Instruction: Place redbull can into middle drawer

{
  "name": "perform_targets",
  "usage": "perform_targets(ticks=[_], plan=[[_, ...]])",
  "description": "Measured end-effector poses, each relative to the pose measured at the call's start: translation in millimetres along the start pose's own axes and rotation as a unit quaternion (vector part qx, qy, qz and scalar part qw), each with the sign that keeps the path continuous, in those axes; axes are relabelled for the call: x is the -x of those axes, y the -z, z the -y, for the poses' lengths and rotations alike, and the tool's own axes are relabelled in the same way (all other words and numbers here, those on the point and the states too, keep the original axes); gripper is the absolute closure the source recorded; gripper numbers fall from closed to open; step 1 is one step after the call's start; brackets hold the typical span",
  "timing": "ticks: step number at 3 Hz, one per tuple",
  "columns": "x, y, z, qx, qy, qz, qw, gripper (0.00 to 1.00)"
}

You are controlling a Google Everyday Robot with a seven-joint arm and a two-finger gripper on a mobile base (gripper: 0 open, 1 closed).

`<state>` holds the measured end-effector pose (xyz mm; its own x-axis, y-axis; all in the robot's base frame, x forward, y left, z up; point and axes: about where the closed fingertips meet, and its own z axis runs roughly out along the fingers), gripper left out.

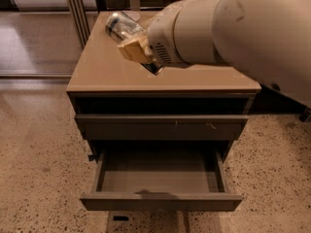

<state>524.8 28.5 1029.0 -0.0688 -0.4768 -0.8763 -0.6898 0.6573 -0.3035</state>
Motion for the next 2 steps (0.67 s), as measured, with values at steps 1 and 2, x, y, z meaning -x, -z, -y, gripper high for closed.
perform_targets(ticks=[1, 2], plan=[[-64, 2, -20, -0.021, -0.051, -0.041, 0.9976, 1.00], [-129, -9, -48, -0.005, -0.097, -0.077, 0.9923, 1.00]])
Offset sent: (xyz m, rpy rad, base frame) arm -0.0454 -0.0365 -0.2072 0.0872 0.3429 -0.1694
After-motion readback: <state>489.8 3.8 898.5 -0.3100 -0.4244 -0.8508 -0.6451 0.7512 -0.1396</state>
